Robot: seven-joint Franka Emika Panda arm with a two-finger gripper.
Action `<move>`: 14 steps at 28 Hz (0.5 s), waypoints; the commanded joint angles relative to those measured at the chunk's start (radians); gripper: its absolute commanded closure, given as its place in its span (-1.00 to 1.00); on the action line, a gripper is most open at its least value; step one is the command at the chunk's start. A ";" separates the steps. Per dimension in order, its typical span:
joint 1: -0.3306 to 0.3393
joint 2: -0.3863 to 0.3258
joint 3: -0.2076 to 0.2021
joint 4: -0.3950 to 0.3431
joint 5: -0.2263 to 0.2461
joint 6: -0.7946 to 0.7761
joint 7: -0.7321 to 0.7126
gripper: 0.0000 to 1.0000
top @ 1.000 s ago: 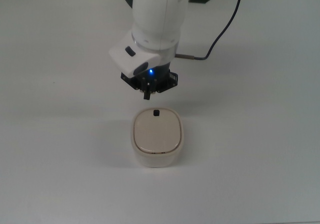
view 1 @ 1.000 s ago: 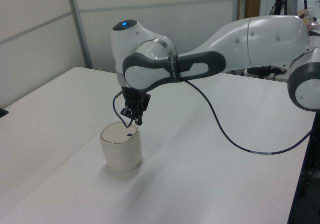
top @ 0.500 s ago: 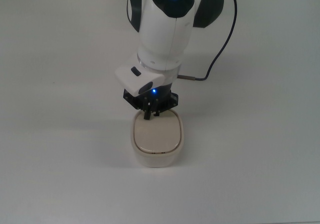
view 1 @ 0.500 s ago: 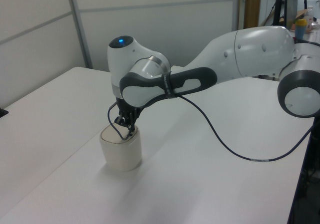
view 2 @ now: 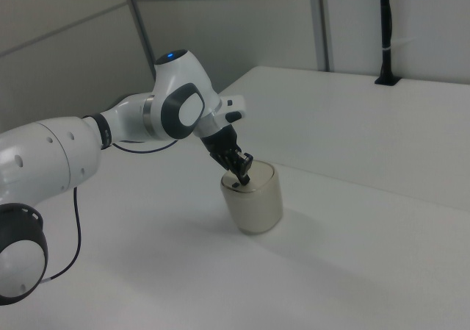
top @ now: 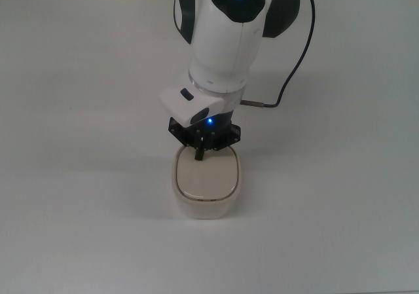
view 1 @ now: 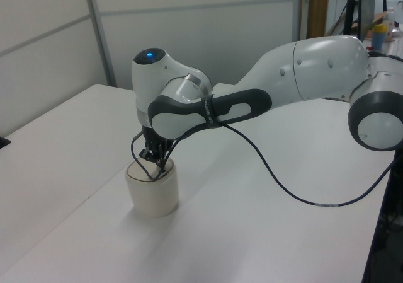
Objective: Open the trash can
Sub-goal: 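Lift the gripper upward, flipping the lid open on its hinge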
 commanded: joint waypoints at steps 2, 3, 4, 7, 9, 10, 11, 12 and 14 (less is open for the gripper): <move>0.009 -0.049 -0.010 0.010 0.012 0.010 0.028 0.35; 0.009 -0.060 -0.011 0.010 0.020 0.008 0.028 0.23; 0.009 -0.069 -0.016 0.010 0.029 0.004 0.028 -0.02; 0.008 -0.096 -0.019 0.012 0.053 -0.033 0.028 -1.00; 0.005 -0.120 -0.020 0.012 0.055 -0.067 0.028 -1.00; 0.003 -0.128 -0.020 0.012 0.055 -0.076 0.028 -1.00; 0.003 -0.135 -0.020 0.012 0.055 -0.087 0.028 -1.00; 0.003 -0.143 -0.022 0.012 0.055 -0.097 0.028 -1.00; 0.000 -0.166 -0.022 0.012 0.055 -0.136 0.028 -1.00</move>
